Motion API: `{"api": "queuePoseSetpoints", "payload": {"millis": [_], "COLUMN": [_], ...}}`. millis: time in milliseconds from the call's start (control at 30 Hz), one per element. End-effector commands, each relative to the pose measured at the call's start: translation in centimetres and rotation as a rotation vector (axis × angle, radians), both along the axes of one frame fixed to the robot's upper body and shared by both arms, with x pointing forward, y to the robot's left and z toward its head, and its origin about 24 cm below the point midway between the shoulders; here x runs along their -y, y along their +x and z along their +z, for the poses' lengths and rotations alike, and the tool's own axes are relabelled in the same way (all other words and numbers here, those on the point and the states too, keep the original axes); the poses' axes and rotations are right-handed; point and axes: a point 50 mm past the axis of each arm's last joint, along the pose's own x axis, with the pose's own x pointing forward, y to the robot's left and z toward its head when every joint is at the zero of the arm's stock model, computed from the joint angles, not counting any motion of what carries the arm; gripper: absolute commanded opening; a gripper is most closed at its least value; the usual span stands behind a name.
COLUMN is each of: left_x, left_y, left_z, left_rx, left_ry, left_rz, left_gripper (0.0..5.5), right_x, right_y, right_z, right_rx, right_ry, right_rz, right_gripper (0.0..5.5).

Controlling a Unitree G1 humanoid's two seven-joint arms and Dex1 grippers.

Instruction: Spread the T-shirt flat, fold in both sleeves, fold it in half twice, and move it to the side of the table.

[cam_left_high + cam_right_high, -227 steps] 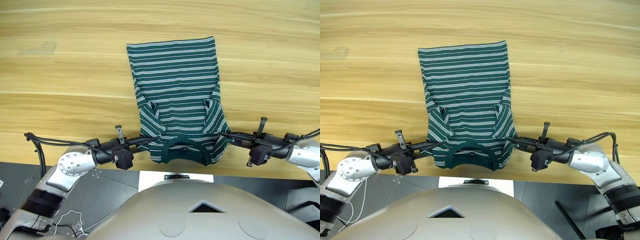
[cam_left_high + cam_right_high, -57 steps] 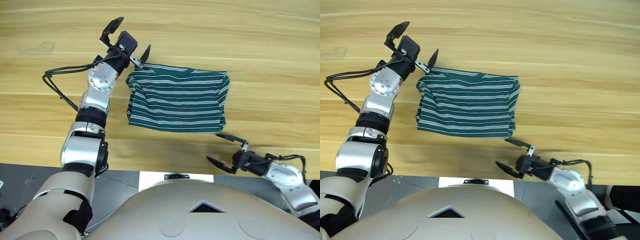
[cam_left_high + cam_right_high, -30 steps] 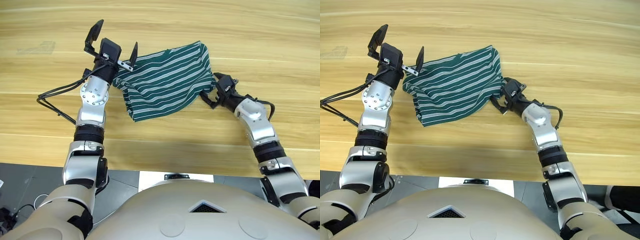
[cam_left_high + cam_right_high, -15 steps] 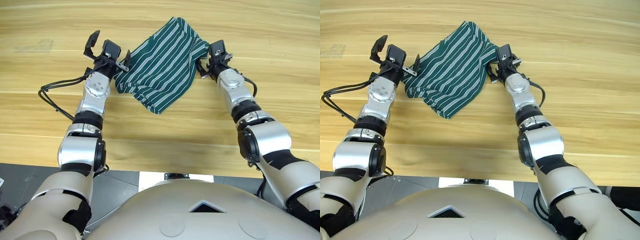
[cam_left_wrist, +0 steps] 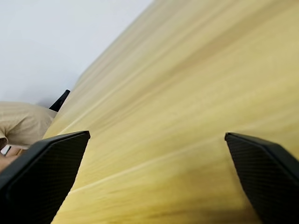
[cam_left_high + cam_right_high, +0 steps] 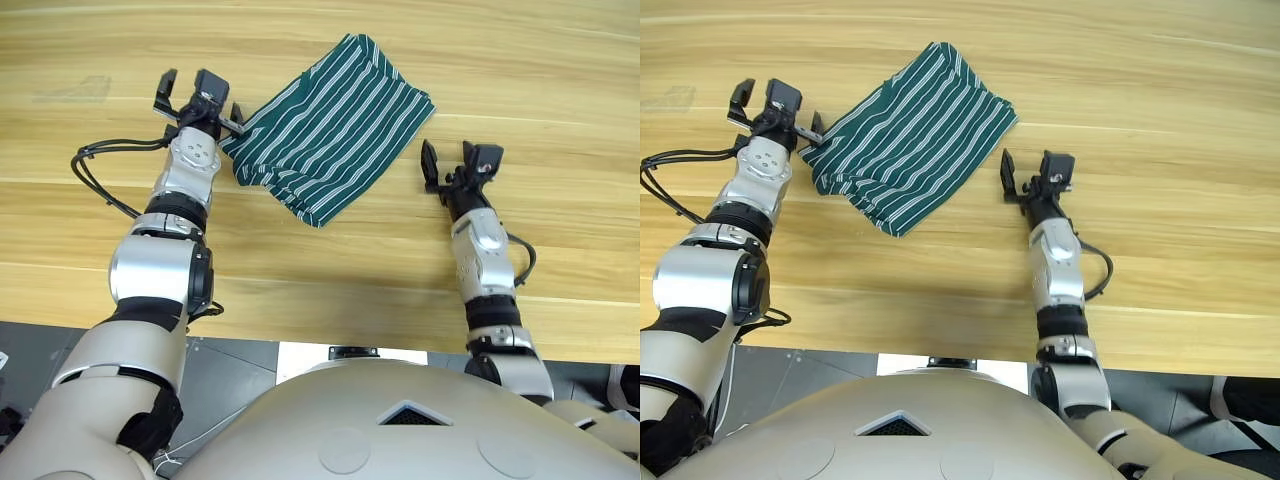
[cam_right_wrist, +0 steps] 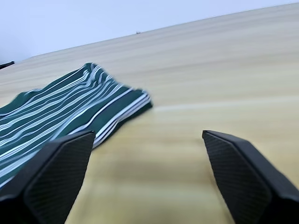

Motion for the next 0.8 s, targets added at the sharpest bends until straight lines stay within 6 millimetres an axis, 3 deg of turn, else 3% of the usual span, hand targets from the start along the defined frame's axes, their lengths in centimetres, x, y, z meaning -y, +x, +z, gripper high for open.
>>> {"api": "queuePoseSetpoints", "payload": {"millis": [33, 167, 300, 400, 467, 633, 800], "left_x": [0.0, 0.5, 1.0, 1.0, 0.4, -0.2, 2.3], "left_y": [-0.7, -1.9, -4.5, -8.3, -11.9, -18.4, -22.9], "left_z": [-1.3, -2.9, -5.4, -7.6, -8.6, -7.8, -6.3], "left_rx": [-0.134, -0.219, -0.276, -0.297, -0.318, -0.362, -0.383], "left_ry": [0.061, 0.105, 0.103, 0.057, 0.070, 0.070, -0.037], "left_rz": [-0.068, -0.204, -0.318, -0.419, -0.474, -0.497, -0.516], "left_gripper": [5.36, 5.36, 5.36, 5.36, 5.36, 5.36, 5.36], "right_x": [0.6, 0.2, 0.1, 0.3, 0.6, 0.6, 0.2], "right_y": [-1.2, -1.4, -0.8, -0.3, 0.1, 0.4, 0.6], "right_z": [2.8, 4.0, 4.2, 3.9, 3.9, 4.5, 5.2], "right_rx": [0.045, 0.044, 0.031, 0.011, 0.007, 0.029, 0.049], "right_ry": [0.036, 0.061, 0.031, 0.005, -0.011, -0.034, -0.071], "right_rz": [-0.025, -0.032, -0.028, -0.025, -0.034, -0.033, 0.000], "right_gripper": [4.25, 4.25, 4.25, 4.25, 4.25, 4.25, 4.25]}}
